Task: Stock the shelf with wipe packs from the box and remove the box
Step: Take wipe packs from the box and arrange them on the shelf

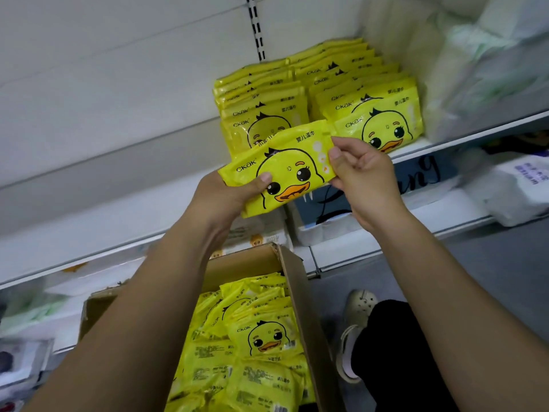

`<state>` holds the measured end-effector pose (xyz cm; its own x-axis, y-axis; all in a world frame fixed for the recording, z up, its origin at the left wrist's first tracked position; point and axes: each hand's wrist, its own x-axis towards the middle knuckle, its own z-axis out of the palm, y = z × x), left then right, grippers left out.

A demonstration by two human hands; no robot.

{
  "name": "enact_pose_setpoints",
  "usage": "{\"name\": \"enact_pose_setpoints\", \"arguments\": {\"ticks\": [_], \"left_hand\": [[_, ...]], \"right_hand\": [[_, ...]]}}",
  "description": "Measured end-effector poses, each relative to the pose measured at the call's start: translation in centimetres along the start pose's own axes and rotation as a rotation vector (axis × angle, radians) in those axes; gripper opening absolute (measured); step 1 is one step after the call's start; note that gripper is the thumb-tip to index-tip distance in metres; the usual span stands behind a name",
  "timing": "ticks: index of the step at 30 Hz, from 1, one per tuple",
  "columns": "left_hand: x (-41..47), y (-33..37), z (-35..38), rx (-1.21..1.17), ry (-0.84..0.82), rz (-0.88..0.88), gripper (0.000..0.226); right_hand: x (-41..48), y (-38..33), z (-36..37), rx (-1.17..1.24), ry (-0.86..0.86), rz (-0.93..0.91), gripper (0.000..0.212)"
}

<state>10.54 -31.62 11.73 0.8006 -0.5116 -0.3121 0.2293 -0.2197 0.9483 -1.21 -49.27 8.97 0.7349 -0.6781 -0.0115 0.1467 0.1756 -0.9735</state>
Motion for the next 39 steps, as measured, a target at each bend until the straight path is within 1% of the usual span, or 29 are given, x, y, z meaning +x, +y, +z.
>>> {"name": "enact_pose_setpoints", "arguments": {"ticks": [2, 4, 6, 8, 9, 11, 13, 14, 15, 17, 19, 21, 25, 29, 31, 33, 37, 39], "left_hand": [[1.2, -0.3, 0.6, -0.073, -0.027, 0.011, 0.05], [2.3, -0.6, 0.8, -0.112, -0.024, 0.041, 0.052], [3.4, -0.7, 0.6, -0.123, 0.053, 0.08, 0.054], [4.6, -0.8, -0.1, -0.081, 0.131, 0.135, 0.046], [5.1, -0.8, -0.3, -0.035, 0.16, 0.168, 0.038], [6.0, -0.9, -0.6, 0.042, 0.216, 0.219, 0.026], [7.2, -1.3, -0.5, 0.085, 0.257, 0.239, 0.022], [7.7, -1.3, -0.3, 0.106, 0.268, 0.247, 0.023], [8.2, -1.5, -0.1, 0.14, 0.3, 0.261, 0.028], [9.5, -2.0, 0.1, 0.278, 0.381, 0.279, 0.044], [10.2, -2.3, 0.6, 0.444, 0.439, 0.287, 0.051], [10.6, -2.2, 1.2, 0.528, 0.478, 0.304, 0.063], [10.8, -2.3, 1.7, 0.513, 0.473, 0.345, 0.071], [9.5, -2.6, 1.8, 0.392, 0.501, 0.399, 0.083], [8.3, -2.8, 1.6, 0.388, 0.514, 0.391, 0.082], [6.5, -3.1, 1.0, 0.424, 0.517, 0.391, 0.075], [1.9, -4.0, -1.2, 0.549, 0.503, 0.395, 0.063], [-0.6, -4.5, -2.7, 0.627, 0.492, 0.399, 0.058]], "right_hand": [[0.5, 0.1, -0.4, -0.11, 0.034, -0.077, 0.024], [1.1, 0.5, -0.8, -0.217, 0.102, -0.168, 0.017], [1.6, 1.0, -1.3, -0.364, 0.226, -0.269, 0.018], [2.1, 1.7, -1.7, -0.565, 0.379, -0.356, 0.027], [2.2, 1.9, -1.9, -0.617, 0.426, -0.349, 0.034], [2.7, 2.5, -2.3, -0.618, 0.452, -0.258, 0.046], [3.1, 2.8, -2.3, -0.624, 0.462, -0.199, 0.051], [3.3, 2.9, -2.2, -0.624, 0.465, -0.188, 0.052], [3.4, 3.0, -2.2, -0.617, 0.465, -0.183, 0.051], [3.7, 3.1, -1.9, -0.601, 0.464, -0.181, 0.051], [3.9, 3.3, -1.9, -0.602, 0.469, -0.182, 0.051], [4.1, 3.4, -1.9, -0.613, 0.475, -0.184, 0.05], [4.2, 3.3, -1.9, -0.651, 0.493, -0.189, 0.049], [3.5, 3.1, -1.1, -0.67, 0.476, -0.227, 0.048], [3.0, 3.1, -0.3, -0.701, 0.437, -0.272, 0.045], [2.3, 3.1, 0.6, -0.737, 0.388, -0.301, 0.041], [0.1, 3.3, 2.6, -0.797, 0.256, -0.354, 0.034], [-1.7, 3.6, 3.6, -0.836, 0.183, -0.366, 0.034]]}}
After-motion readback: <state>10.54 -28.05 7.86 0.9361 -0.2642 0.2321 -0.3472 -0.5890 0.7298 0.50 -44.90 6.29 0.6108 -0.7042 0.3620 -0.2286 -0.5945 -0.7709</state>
